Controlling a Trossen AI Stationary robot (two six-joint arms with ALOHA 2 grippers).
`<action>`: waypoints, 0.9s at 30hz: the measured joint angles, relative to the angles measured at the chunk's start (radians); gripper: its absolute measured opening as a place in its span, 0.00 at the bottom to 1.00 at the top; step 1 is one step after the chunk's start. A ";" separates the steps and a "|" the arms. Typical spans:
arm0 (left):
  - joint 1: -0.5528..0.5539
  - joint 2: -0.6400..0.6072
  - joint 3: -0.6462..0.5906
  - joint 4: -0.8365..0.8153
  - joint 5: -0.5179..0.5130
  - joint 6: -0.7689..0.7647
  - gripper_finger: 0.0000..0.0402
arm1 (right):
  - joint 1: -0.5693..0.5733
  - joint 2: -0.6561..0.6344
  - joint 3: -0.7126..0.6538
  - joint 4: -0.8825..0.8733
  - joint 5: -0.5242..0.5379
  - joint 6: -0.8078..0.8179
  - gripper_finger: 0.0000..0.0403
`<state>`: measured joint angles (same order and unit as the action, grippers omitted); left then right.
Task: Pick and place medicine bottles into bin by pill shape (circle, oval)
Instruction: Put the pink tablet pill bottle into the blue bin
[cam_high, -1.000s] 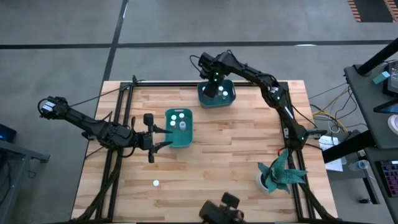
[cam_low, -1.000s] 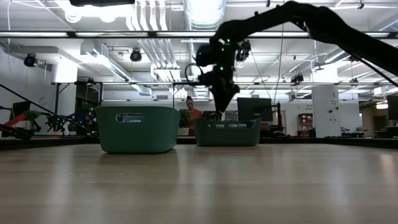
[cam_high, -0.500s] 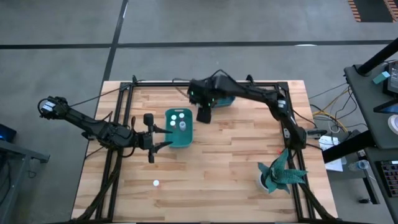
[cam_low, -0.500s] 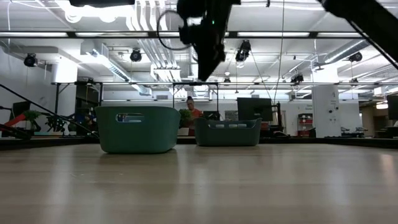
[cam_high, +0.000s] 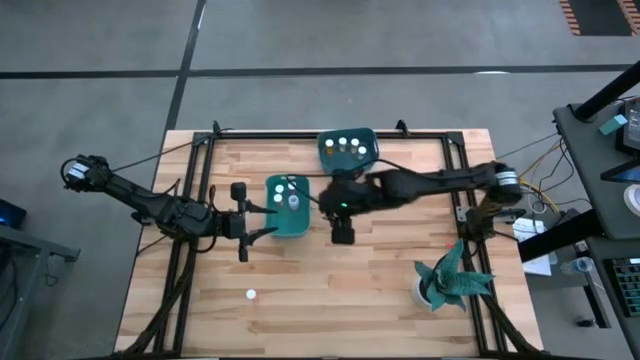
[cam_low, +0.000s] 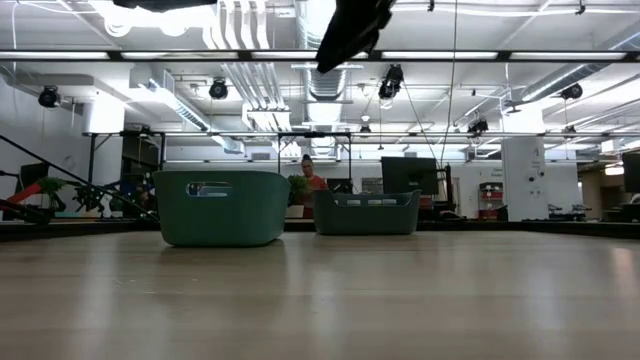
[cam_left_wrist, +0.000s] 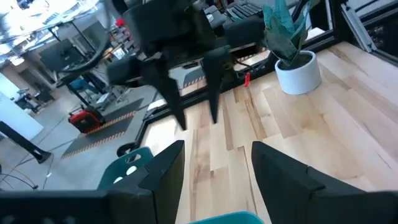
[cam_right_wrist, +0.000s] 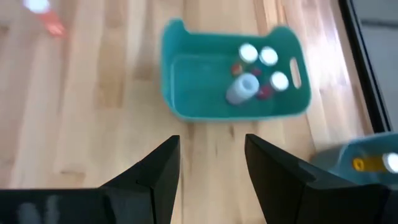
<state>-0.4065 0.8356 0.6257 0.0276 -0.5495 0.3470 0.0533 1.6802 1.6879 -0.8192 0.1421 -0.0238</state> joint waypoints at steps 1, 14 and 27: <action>0.000 0.001 0.000 0.011 0.000 0.000 0.43 | 0.009 -0.032 -0.047 0.047 0.000 -0.002 0.43; 0.000 0.107 0.002 0.225 0.007 -0.116 0.43 | 0.051 -0.435 -0.664 0.466 -0.009 -0.061 0.43; 0.000 0.361 0.045 0.560 0.005 -0.237 0.43 | 0.080 -0.803 -1.120 0.847 -0.039 -0.126 0.43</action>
<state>-0.4061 1.1966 0.6707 0.5878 -0.5449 0.1095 0.1332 0.8776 0.5677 0.0280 0.1031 -0.1496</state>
